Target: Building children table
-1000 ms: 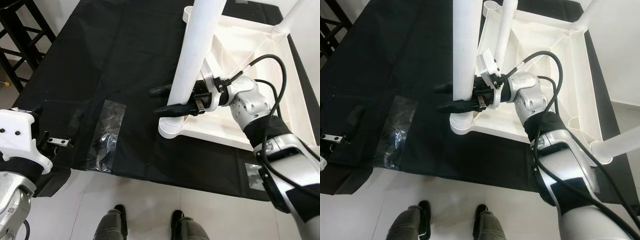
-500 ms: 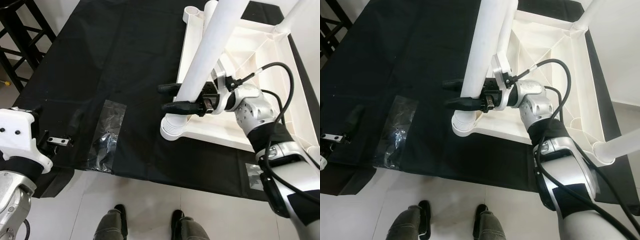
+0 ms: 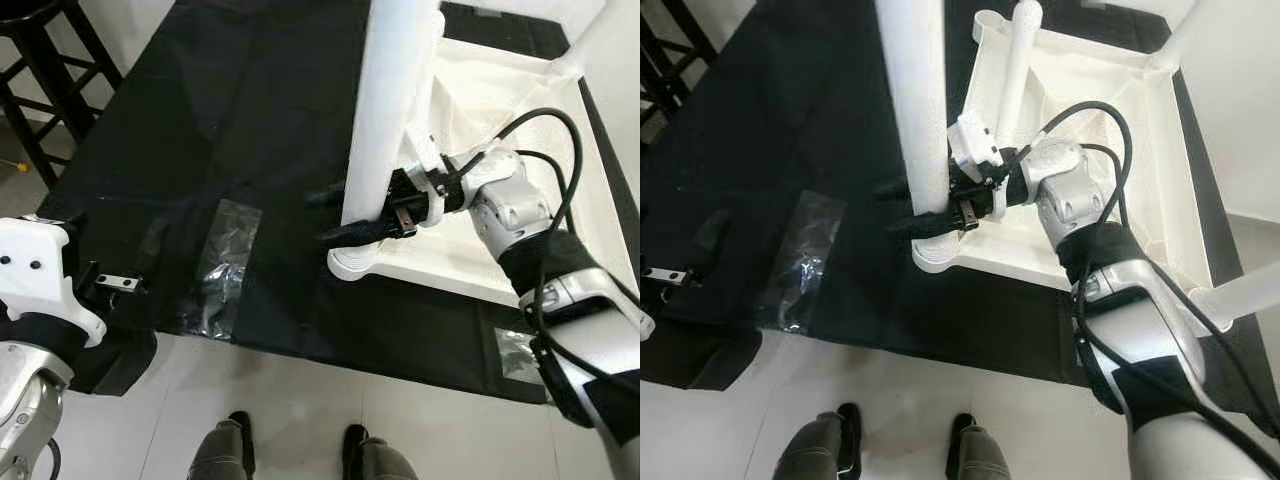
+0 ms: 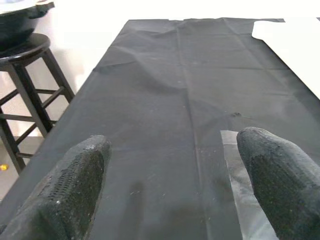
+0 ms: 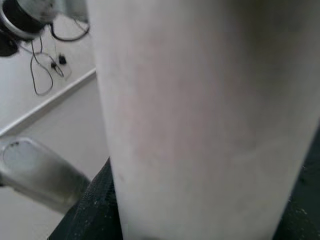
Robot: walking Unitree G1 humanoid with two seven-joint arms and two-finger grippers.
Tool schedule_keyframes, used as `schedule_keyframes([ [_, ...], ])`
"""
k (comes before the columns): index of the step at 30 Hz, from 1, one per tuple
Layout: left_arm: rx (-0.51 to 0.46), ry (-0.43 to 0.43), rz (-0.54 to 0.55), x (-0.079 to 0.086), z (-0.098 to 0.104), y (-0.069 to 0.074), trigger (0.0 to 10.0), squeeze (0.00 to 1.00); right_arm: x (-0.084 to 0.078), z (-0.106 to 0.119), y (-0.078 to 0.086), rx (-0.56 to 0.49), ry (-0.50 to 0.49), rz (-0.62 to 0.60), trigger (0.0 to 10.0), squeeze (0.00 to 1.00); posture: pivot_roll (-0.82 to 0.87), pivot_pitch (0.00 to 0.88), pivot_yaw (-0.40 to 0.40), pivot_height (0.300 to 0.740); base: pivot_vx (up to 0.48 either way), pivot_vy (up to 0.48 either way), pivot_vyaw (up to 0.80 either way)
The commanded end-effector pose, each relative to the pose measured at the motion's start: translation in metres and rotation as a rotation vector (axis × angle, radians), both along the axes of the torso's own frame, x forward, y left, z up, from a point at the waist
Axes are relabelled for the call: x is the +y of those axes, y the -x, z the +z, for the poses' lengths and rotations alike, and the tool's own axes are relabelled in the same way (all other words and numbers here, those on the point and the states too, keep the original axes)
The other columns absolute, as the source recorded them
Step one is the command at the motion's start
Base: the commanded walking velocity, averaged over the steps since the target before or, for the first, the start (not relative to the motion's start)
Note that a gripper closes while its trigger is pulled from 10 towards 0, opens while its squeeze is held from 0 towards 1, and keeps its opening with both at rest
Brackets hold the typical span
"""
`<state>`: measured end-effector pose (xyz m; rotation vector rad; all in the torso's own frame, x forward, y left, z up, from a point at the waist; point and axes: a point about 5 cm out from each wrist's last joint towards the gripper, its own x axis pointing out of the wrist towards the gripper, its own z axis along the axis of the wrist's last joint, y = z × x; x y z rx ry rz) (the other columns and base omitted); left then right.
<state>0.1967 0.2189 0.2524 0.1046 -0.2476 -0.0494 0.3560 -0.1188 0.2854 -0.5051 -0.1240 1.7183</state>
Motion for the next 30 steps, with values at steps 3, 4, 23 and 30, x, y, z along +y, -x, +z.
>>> schedule_keyframes([
  [3,0.005,0.008,0.015,0.003,-0.002,0.002,10.0,0.00,-0.012,-0.042,-0.003,0.147,0.128,-0.065,10.0,0.00,0.11,0.338,-0.088,0.740,0.000,0.000,0.00],
  [4,0.004,0.008,0.015,0.003,-0.002,0.002,10.0,0.00,-0.011,-0.041,-0.003,0.156,0.103,-0.069,10.0,0.00,0.11,0.340,-0.091,0.740,0.000,0.000,0.00],
  [23,0.003,0.012,0.013,0.004,-0.002,0.000,10.0,0.00,-0.025,-0.047,0.004,0.258,-0.246,-0.113,10.0,0.00,0.10,0.329,-0.079,0.740,0.000,0.000,0.00],
  [30,0.003,0.015,0.011,0.004,-0.002,-0.001,10.0,0.00,-0.026,-0.051,0.008,0.231,-0.192,-0.109,10.0,0.00,0.10,0.328,-0.076,0.740,0.000,0.000,0.00],
])
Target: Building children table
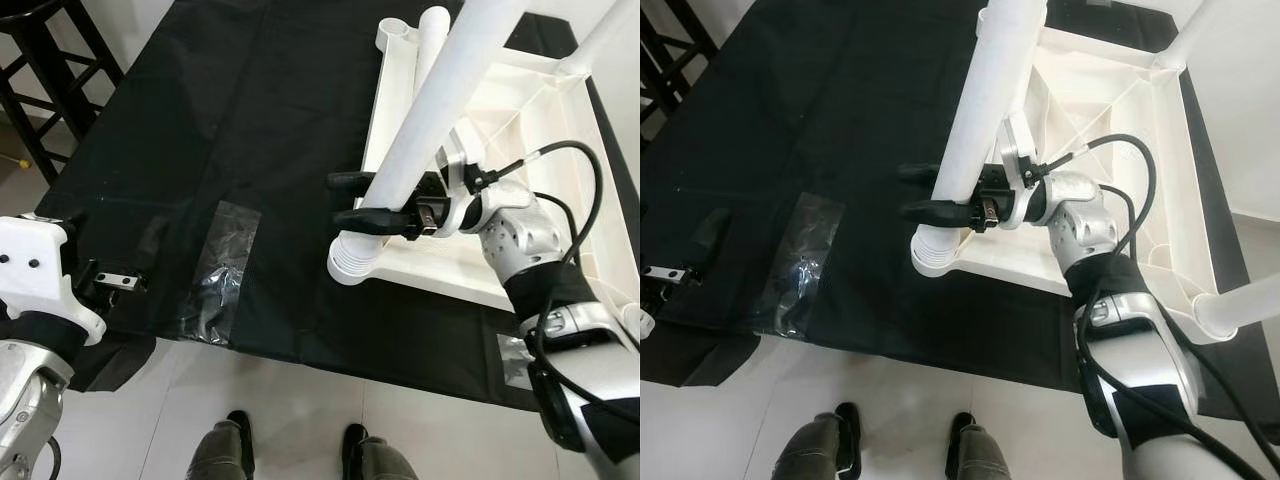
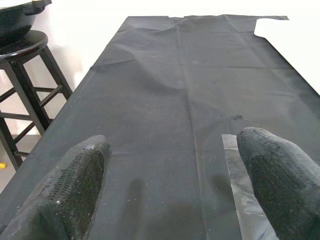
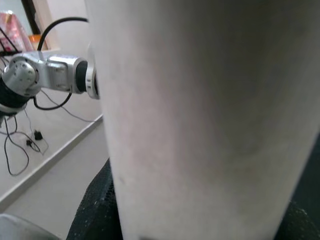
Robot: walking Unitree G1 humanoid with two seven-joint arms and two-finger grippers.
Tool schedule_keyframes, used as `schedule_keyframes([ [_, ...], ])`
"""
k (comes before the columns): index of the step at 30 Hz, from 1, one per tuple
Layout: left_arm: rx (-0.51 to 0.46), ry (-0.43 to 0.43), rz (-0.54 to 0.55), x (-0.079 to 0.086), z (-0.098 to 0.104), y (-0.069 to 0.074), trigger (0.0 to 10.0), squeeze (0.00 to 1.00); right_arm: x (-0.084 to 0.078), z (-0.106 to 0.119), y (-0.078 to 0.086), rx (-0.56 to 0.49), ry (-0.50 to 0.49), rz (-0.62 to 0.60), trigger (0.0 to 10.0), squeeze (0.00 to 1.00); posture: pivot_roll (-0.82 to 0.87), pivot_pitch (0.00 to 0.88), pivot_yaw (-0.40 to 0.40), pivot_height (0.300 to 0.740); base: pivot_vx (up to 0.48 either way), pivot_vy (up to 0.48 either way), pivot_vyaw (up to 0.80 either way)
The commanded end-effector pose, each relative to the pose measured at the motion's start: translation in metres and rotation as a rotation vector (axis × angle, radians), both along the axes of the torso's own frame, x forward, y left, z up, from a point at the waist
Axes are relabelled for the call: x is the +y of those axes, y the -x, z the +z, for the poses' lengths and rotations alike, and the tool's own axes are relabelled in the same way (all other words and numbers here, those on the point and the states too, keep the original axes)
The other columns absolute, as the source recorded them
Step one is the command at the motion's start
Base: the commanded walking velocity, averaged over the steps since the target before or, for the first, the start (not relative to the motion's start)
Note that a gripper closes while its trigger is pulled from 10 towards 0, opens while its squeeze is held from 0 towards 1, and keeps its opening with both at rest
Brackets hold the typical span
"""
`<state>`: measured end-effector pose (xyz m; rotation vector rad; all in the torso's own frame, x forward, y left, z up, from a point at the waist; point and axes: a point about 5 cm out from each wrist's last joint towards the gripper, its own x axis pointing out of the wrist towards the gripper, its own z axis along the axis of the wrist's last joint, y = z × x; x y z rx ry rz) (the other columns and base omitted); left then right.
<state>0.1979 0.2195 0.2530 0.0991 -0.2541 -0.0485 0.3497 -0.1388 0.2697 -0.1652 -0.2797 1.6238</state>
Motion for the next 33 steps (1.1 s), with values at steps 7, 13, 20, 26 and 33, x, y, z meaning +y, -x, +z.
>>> schedule_keyframes([
  [7,0.008,0.011,0.014,0.003,-0.003,0.001,10.0,0.00,-0.006,-0.036,0.005,0.040,0.255,-0.005,10.0,0.00,0.10,0.325,-0.082,0.740,0.000,0.000,0.00],
  [13,0.008,0.012,0.012,0.002,-0.003,0.001,10.0,0.00,-0.004,-0.035,0.006,0.035,0.299,0.024,10.0,0.00,0.10,0.321,-0.080,0.740,0.000,0.000,0.00],
  [20,0.008,0.013,0.012,0.002,-0.004,0.002,10.0,0.00,-0.003,-0.032,0.003,0.059,0.256,0.010,10.0,0.00,0.10,0.316,-0.085,0.740,0.000,0.000,0.00],
  [26,0.009,0.013,0.013,0.002,-0.004,0.003,10.0,0.00,0.004,-0.041,0.006,0.140,0.090,-0.110,10.0,0.00,0.10,0.313,-0.090,0.740,0.000,0.000,0.00],
  [33,0.010,0.013,0.015,0.003,-0.006,0.002,10.0,0.00,0.036,-0.076,0.016,0.264,0.149,-0.553,10.0,0.00,0.08,0.306,-0.121,0.740,0.000,0.000,0.00],
])
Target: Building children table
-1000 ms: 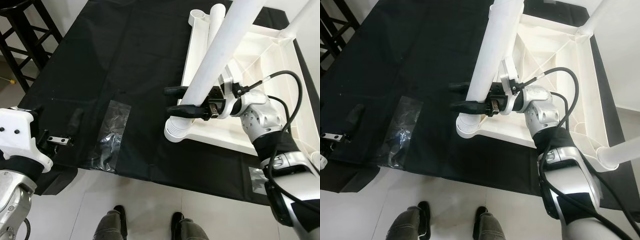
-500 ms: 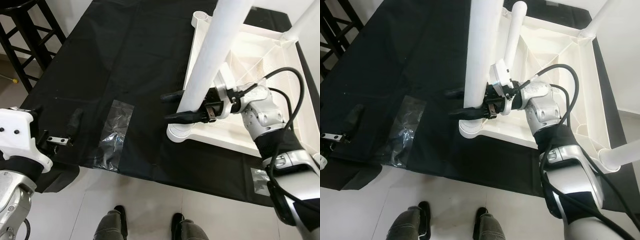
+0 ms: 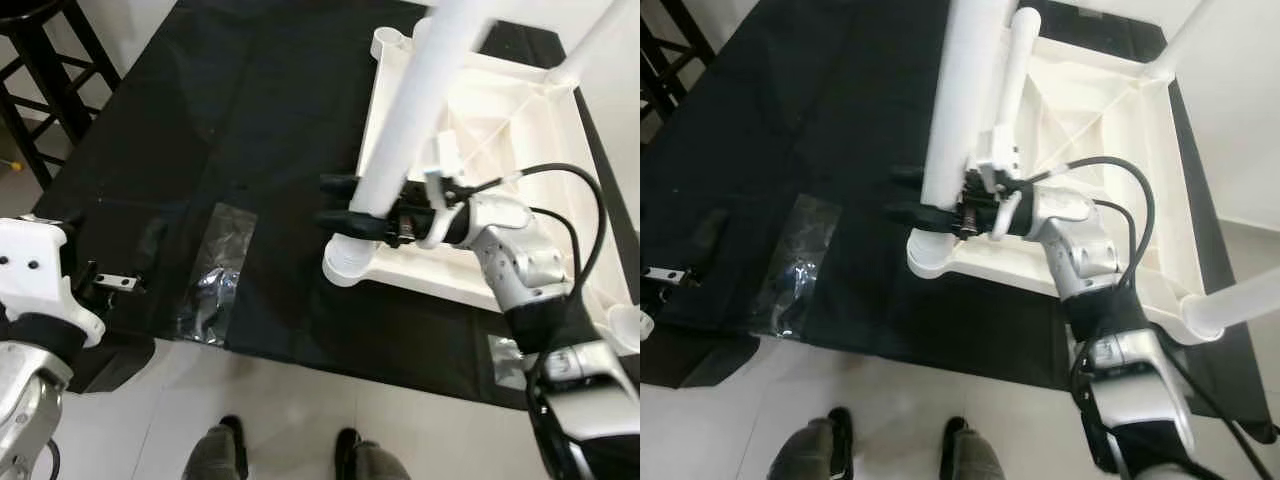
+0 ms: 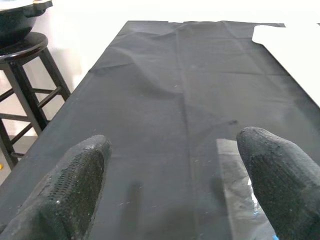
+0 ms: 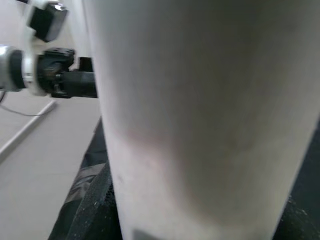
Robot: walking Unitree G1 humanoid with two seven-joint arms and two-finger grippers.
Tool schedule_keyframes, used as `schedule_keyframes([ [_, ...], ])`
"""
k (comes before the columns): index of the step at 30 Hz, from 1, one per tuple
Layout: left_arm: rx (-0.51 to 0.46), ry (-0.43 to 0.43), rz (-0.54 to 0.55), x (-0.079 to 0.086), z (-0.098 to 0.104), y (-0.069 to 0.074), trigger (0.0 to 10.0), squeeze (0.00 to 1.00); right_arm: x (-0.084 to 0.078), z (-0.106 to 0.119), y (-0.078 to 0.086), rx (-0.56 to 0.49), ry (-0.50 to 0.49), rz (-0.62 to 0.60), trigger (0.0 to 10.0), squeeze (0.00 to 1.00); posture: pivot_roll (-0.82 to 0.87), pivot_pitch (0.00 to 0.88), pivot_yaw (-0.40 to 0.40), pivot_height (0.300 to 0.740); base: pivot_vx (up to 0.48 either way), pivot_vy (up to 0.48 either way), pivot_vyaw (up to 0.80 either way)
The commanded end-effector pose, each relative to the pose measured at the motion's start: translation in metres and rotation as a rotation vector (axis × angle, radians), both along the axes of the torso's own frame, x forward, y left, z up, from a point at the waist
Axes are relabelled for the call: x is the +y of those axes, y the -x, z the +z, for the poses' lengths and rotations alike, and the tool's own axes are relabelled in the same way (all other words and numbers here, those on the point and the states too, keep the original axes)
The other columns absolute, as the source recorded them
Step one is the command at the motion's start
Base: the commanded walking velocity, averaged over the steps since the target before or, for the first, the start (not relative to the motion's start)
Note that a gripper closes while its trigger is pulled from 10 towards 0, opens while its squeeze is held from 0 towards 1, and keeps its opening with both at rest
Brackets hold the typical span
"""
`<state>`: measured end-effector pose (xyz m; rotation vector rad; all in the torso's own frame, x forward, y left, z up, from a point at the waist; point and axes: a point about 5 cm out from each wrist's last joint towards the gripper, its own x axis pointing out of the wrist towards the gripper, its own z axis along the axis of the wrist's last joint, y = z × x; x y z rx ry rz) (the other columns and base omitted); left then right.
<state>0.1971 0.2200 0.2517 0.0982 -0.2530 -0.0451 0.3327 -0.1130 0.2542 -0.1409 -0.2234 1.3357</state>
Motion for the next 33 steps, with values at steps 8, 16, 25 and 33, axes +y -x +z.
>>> schedule_keyframes([
  [8,0.021,0.013,0.017,0.006,-0.011,-0.008,10.0,0.00,0.034,-0.079,0.004,0.296,0.062,-0.762,10.0,0.00,0.08,0.257,-0.091,0.740,0.000,0.000,0.00],
  [16,0.031,0.016,0.028,0.011,-0.019,-0.015,10.0,0.00,0.042,-0.076,0.005,0.279,0.034,-0.820,10.0,0.00,0.09,0.208,-0.078,0.740,0.000,0.000,0.00],
  [25,0.005,-0.009,0.015,0.018,-0.013,-0.022,10.0,0.00,0.048,-0.078,0.010,0.254,0.041,-0.974,10.0,0.00,0.08,0.163,-0.052,0.740,0.000,0.000,0.00],
  [33,-0.175,-0.034,-0.226,0.009,0.053,-0.039,10.0,0.00,0.063,-0.089,0.021,0.299,0.004,-1.056,10.0,0.00,0.09,0.130,-0.028,0.740,0.000,0.000,0.00],
])
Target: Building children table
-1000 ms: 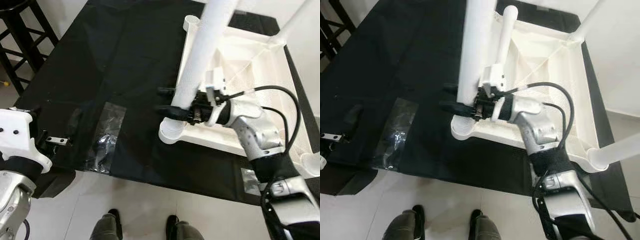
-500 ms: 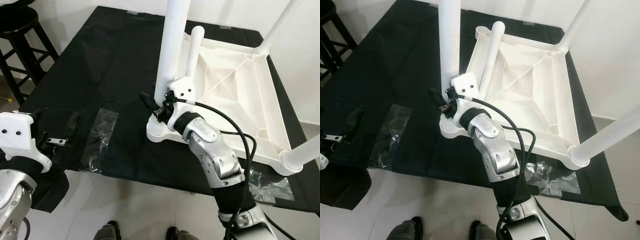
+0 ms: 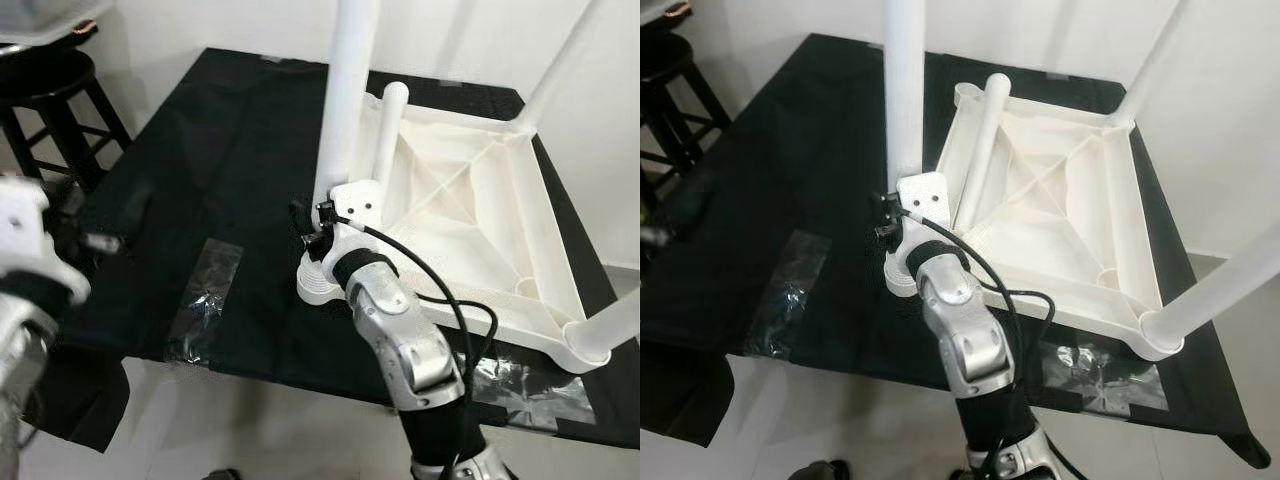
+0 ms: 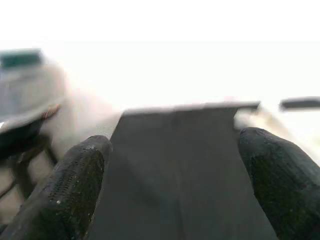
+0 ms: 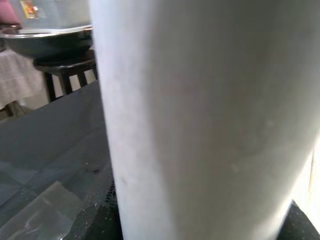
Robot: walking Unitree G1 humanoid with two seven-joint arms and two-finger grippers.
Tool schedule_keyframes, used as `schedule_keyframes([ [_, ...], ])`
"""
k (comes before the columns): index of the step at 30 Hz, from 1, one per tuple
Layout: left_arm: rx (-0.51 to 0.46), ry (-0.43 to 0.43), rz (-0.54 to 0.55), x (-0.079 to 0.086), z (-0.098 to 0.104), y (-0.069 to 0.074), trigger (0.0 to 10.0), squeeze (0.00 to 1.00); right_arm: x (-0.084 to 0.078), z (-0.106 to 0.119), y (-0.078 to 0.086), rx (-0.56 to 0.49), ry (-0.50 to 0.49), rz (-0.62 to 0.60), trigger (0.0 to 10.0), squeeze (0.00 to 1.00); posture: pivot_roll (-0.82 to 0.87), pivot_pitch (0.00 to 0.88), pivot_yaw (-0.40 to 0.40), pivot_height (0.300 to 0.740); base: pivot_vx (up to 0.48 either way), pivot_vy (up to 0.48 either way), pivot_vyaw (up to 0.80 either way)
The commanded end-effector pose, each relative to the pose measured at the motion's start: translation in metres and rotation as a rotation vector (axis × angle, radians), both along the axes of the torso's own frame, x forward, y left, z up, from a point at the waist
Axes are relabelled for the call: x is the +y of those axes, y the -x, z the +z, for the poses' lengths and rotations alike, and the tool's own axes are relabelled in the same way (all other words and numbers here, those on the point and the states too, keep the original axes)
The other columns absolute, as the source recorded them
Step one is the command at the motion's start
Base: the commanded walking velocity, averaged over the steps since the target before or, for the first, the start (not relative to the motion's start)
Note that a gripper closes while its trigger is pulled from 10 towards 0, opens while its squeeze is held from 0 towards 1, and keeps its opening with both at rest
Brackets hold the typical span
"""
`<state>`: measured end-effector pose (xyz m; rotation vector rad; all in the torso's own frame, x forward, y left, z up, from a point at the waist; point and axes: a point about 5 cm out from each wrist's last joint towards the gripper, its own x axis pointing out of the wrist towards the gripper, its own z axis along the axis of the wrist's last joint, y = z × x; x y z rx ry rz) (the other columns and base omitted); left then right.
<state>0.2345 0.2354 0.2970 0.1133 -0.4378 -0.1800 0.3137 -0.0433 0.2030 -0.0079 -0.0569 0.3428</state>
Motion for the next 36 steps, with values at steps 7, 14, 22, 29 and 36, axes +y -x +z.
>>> schedule_keyframes([
  [7,-0.051,-0.065,-0.385,-0.035,0.045,-0.012,10.0,0.00,0.004,-0.039,0.005,0.152,0.065,-0.044,10.0,0.00,0.09,0.120,-0.017,0.740,0.000,0.000,0.00],
  [14,0.041,-0.090,-0.751,-0.073,0.063,-0.032,10.0,0.44,0.010,-0.035,0.002,0.099,0.066,-0.069,10.0,0.00,0.09,0.102,0.004,0.740,0.000,0.000,0.00],
  [22,0.193,-0.112,-0.961,-0.099,0.062,-0.047,10.0,1.00,0.014,-0.034,0.001,0.072,0.061,-0.059,10.0,0.00,0.09,0.084,0.020,0.740,0.000,0.000,0.00],
  [29,0.201,-0.102,-0.978,-0.115,0.062,-0.062,10.0,1.00,0.017,-0.033,0.000,0.060,0.053,-0.053,10.0,0.00,0.08,0.082,0.023,0.740,0.000,0.000,0.00],
  [36,0.216,-0.075,-0.938,-0.129,0.057,-0.079,10.0,0.00,0.022,-0.030,0.002,0.041,0.039,-0.025,10.0,0.00,0.07,0.076,0.030,0.740,0.000,0.000,0.00],
])
